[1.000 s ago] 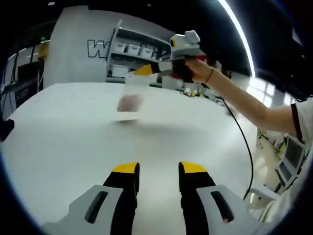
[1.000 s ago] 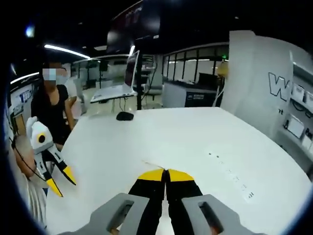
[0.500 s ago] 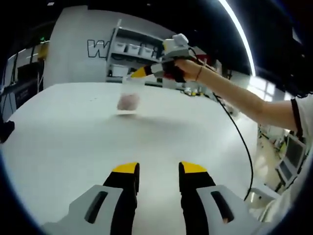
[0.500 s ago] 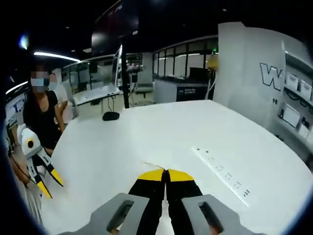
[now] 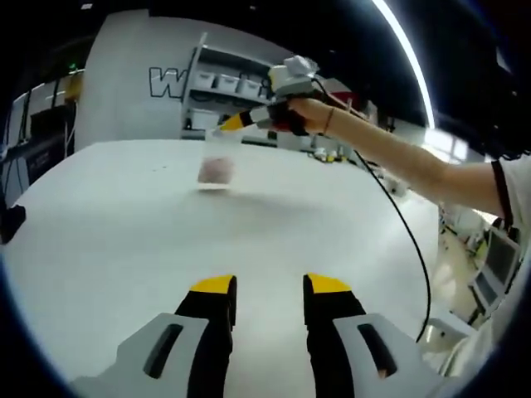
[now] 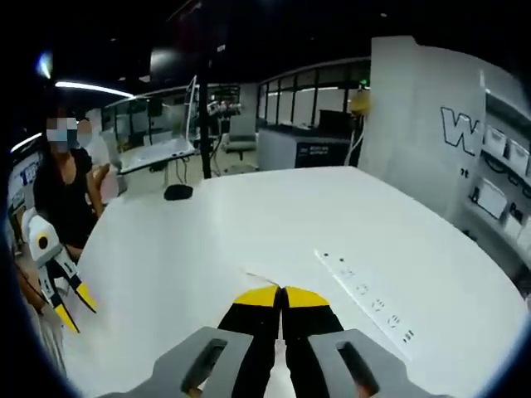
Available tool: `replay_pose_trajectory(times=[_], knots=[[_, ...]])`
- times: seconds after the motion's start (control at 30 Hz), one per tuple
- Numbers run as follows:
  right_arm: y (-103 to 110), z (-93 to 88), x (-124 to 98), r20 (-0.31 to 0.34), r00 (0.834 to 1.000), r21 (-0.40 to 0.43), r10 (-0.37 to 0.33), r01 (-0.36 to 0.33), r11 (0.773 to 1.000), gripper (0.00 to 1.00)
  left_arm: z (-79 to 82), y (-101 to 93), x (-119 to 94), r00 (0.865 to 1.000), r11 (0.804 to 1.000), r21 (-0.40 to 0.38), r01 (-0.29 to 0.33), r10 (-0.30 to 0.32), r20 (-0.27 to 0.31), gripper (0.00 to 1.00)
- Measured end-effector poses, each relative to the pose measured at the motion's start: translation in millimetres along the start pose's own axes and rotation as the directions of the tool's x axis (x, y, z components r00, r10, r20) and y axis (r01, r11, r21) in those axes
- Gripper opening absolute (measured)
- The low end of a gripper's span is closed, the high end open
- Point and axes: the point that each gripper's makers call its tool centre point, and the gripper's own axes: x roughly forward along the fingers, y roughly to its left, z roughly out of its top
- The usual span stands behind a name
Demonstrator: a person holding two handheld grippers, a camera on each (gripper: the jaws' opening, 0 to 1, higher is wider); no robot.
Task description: Open the resealable bag by pulling the two sides of the seal apart until the entire bag opening is separated and visibly accessible.
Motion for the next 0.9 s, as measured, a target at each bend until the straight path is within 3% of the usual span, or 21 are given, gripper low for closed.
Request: replay_pose_trajectory(times=[0.9], knots=[[-45, -2.0, 22, -0.058, 0.997, 0.009, -0.044, 0.045, 0.999, 0.00, -1.5, 10.7, 6, 1.000, 1.000, -0.011, -0.008, 0.008, -0.006, 0.33]])
